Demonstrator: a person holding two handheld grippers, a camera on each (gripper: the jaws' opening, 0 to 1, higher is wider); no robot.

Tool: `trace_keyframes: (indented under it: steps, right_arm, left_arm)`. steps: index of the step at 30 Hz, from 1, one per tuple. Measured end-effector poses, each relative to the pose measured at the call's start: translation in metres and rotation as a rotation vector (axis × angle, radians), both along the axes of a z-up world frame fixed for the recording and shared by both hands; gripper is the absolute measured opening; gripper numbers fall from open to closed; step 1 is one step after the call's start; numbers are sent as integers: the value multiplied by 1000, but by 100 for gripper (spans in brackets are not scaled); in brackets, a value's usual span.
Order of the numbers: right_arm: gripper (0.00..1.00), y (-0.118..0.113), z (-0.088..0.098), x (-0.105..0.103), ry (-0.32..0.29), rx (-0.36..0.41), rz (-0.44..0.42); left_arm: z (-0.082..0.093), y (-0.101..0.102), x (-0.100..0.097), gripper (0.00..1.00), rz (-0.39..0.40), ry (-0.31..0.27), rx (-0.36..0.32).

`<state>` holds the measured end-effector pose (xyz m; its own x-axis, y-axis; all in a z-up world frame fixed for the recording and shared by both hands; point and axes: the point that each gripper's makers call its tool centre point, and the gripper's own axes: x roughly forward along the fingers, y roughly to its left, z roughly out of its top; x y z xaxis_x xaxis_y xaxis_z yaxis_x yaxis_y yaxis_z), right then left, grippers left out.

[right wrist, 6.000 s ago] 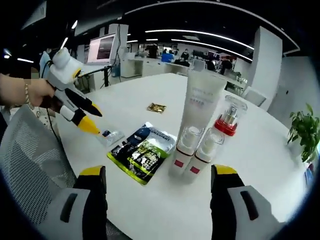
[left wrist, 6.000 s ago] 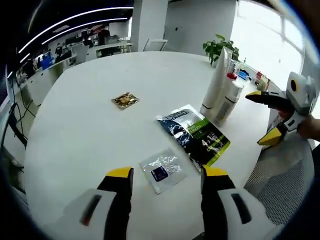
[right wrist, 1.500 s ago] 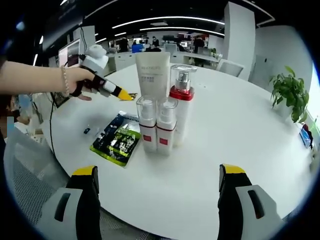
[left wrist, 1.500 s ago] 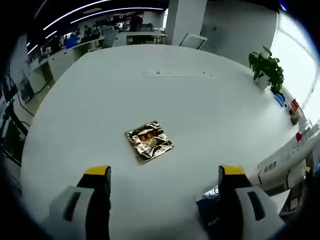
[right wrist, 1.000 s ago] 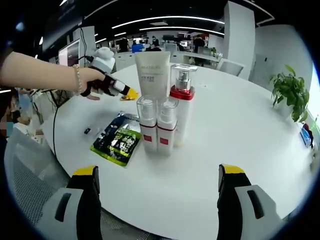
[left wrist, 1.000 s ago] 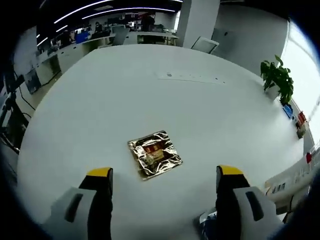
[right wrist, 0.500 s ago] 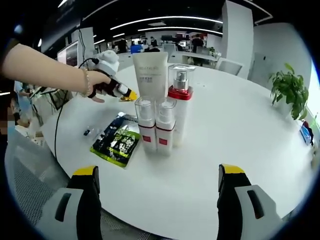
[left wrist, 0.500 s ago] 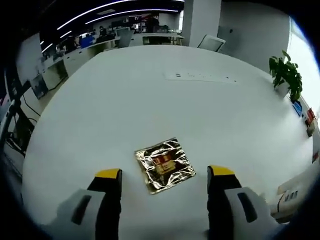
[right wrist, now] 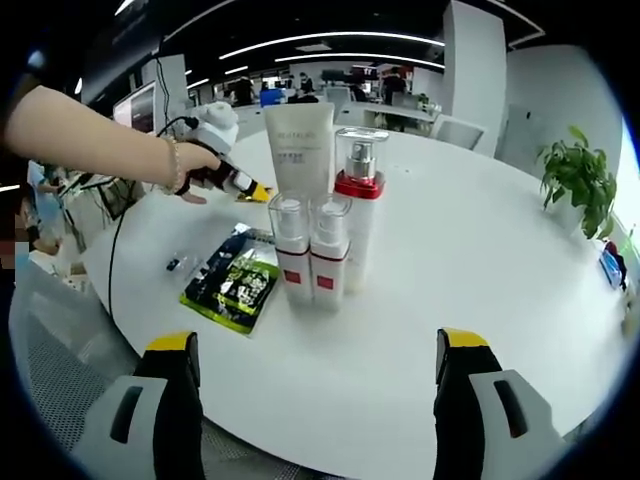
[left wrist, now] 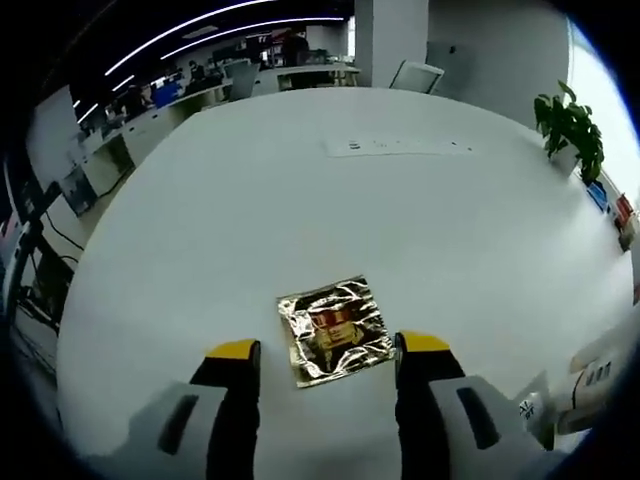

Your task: Arrange the skincare products in the storage area until every visible bottle or jar stands upright without overlapping.

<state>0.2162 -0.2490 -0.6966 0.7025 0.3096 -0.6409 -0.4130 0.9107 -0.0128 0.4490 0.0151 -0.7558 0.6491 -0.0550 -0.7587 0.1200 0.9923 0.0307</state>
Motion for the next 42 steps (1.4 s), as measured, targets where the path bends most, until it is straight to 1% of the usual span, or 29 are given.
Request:
trace_keyframes:
  steps: [1,2,3,8,11,16,21,26,31,32,34,36,38,42]
  right_arm:
    - [98,0,0,0,0,1,0]
    - [97,0,0,0,-1,1,-1]
    - [97,0,0,1,-1,0,-1]
    - [97,-1,0,1,-2,0,-3]
    - [97,-1,0,1,-4,0,-3]
    - [98,-1,0,2,-7,0,-2]
    - [98,-1,1,2,-11,2,-3]
    - [98,0,3,1,-16,1,0]
    - [98,0,4,2,-21,3,0]
    - [98,0,4,2,-22,2,1]
    - [98,1,4,2,-23,2,2]
    - [98,1,5,2,-26,2,3]
    - [98,1,5,2,-27,1,3]
    - [97,0,6,3,-33,2,1]
  left_arm:
    - [0,-1,-1,38,-3,5,-3]
    - [0,-3,1,37,-22,-4,-3]
    - [-1,-1,0,37,-16,5,4]
    - [-3,1,7,35,-20,1,-9]
    - [-2,1,11,35,-26,-14,-11]
    - [4,0,18,34,-60,-47,-3]
    - [9,-1,19,34,-75,-65,-11]
    - [12,-1,14,34,-93,-70,0]
    - [17,0,13,34,-108,-90,-5]
    - [21,-1,9,33,-113,-101,-6]
    - [23,-1,7,33,-121,-114,-9]
    - [25,-2,5,33,-128,-118,-10]
    - [29,-2,-3,33,-136,-120,-10]
    - [31,1,-11,33,-145,-126,-12]
